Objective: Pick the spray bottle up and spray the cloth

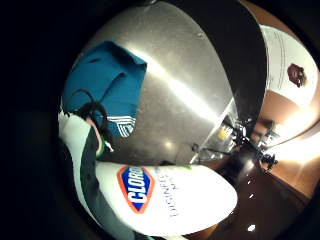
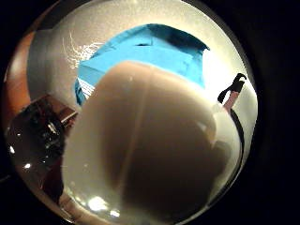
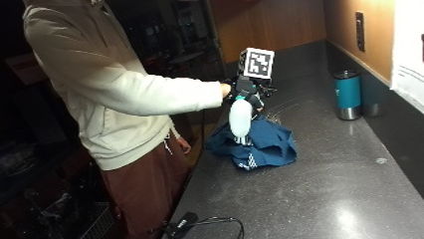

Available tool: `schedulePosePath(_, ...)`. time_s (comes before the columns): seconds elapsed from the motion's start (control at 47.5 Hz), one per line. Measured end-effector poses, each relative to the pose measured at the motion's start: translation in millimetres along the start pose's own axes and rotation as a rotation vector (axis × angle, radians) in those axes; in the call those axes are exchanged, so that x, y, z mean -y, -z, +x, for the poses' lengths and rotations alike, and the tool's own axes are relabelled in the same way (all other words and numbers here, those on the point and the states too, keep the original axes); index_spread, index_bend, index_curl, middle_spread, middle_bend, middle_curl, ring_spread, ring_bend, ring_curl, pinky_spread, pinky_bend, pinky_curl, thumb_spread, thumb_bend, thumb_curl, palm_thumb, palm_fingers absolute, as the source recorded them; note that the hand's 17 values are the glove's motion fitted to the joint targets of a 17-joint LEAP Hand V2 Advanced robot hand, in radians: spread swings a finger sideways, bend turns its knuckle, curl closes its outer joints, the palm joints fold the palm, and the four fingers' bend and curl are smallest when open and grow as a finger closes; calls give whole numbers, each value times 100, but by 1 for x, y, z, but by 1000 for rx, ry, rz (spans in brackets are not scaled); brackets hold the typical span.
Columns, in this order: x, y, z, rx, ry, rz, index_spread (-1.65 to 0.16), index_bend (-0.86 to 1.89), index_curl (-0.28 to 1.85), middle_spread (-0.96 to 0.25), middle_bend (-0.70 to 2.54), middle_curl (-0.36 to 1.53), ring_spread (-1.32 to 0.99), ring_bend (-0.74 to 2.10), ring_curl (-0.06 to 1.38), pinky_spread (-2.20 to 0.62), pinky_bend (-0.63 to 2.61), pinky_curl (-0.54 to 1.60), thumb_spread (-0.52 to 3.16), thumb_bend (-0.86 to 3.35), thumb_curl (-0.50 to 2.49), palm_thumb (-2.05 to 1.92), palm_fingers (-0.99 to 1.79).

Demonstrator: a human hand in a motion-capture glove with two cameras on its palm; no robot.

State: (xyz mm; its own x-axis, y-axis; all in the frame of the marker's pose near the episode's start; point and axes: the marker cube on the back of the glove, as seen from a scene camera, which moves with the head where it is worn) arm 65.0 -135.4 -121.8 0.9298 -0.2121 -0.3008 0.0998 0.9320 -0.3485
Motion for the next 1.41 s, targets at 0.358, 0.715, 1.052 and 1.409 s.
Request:
schedulePosePath(0.358, 0, -9, 2, 65, 14, 14, -20, 39, 52, -14, 55, 49, -20, 60, 45, -26, 38, 39, 8, -4, 75, 93, 139)
schedulePosePath(0.715, -15, 90, -5, 740, -5, 480, -20, 39, 52, -14, 55, 48, -20, 60, 46, -26, 38, 39, 8, -4, 76, 93, 139)
schedulePosePath(1.052, 35, 148, -87, 1400, -44, 938, -20, 40, 52, -14, 55, 48, -19, 60, 46, -25, 39, 39, 11, -3, 77, 94, 138)
schedulePosePath(1.409, 139, 118, -198, 1556, -85, 977, -18, 38, 52, -12, 53, 48, -17, 60, 46, -24, 39, 39, 14, -4, 77, 94, 137)
